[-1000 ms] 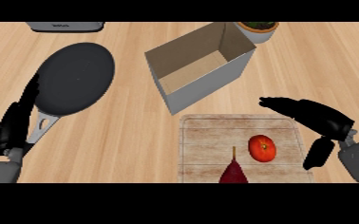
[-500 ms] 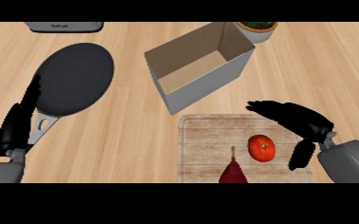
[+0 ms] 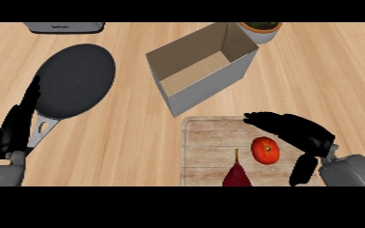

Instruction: Pick the tomato from the cutting board and place it in the cardboard box

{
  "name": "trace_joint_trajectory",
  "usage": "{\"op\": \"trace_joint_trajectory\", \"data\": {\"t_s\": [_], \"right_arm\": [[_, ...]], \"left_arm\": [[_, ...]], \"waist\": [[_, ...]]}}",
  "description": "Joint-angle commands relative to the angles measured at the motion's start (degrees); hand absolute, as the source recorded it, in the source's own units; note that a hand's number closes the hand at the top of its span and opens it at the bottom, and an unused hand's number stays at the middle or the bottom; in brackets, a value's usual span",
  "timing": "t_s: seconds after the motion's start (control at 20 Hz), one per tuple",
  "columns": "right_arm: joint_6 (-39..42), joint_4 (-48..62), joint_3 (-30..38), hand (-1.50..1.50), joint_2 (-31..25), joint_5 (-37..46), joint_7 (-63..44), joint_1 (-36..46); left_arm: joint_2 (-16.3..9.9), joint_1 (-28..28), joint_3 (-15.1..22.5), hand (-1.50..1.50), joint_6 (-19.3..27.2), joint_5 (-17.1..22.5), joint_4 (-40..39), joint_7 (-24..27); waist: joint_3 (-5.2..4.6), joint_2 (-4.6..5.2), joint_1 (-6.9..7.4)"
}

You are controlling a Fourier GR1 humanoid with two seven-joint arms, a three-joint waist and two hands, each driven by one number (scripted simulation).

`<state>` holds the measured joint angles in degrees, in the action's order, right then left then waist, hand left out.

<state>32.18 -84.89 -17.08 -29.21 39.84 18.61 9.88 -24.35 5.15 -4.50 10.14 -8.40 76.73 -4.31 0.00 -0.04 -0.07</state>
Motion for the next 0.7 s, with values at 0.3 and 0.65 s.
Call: {"op": "trace_joint_trajectory", "data": {"t_s": [0.3,0.65], "right_arm": [[4.8,-9.4,0.3,-1.50,1.8,4.7,-2.7,-5.3],[3.4,-3.2,-2.4,-1.50,7.5,11.2,-7.0,-4.1]], "left_arm": [[2.3,-0.7,-1.4,0.00,-0.9,-3.2,3.1,-1.5],[1.8,-0.4,-4.9,0.00,-4.1,-1.9,-1.2,2.3]], "waist": [[0.00,-0.04,0.02],[0.00,0.02,0.19]]}}
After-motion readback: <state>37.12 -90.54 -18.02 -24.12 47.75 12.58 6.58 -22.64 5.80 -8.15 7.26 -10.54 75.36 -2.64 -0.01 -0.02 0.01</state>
